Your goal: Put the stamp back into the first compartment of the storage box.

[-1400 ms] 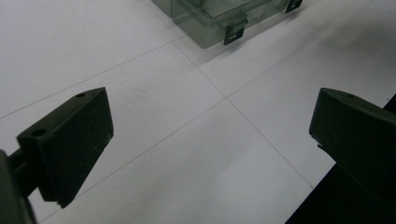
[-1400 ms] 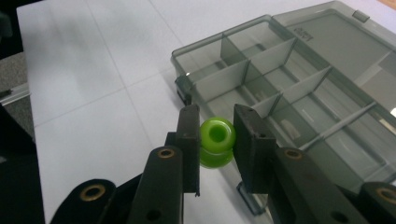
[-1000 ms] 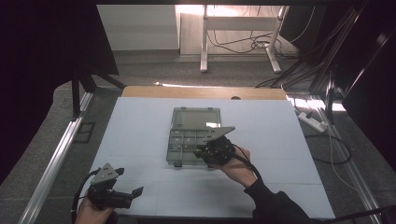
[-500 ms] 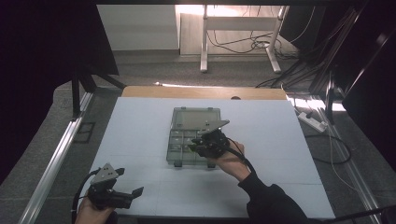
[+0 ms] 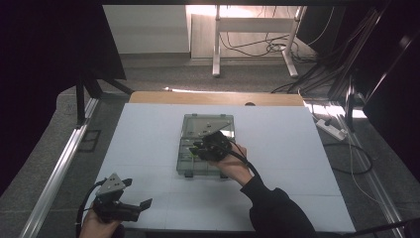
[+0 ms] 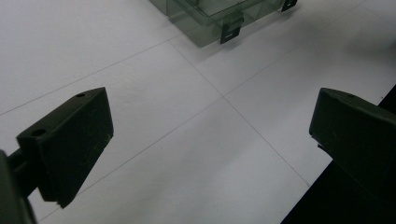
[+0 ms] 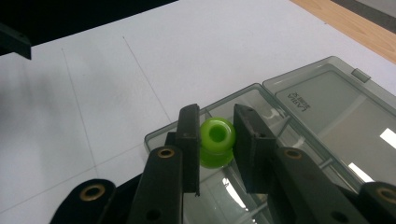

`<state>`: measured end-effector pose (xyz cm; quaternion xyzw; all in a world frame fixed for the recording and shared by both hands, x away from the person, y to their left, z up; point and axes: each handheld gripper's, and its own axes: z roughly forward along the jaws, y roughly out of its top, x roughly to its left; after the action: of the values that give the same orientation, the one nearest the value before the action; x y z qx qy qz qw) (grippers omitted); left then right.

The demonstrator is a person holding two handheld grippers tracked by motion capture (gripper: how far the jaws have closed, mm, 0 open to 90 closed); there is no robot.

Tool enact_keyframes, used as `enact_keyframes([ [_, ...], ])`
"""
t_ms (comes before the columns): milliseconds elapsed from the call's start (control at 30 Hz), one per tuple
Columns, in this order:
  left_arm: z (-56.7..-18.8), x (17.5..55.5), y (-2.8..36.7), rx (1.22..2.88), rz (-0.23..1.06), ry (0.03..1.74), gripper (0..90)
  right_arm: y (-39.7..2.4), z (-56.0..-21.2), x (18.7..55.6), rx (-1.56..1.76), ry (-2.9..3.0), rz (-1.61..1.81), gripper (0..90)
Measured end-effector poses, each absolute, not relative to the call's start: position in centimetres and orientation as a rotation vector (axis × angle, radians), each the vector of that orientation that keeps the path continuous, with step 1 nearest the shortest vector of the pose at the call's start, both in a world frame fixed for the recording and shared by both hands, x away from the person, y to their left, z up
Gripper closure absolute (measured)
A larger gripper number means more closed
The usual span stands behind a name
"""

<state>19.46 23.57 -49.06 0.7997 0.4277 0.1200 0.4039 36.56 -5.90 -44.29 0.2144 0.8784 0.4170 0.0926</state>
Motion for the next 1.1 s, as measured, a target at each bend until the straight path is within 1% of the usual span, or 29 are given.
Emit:
enact_keyframes([
  [1100,-49.1,19.5,23.4,2.039,0.292,1.065,0.0,-2.0,-47.2,40.5,0.718,2.595,1.136,72.3],
])
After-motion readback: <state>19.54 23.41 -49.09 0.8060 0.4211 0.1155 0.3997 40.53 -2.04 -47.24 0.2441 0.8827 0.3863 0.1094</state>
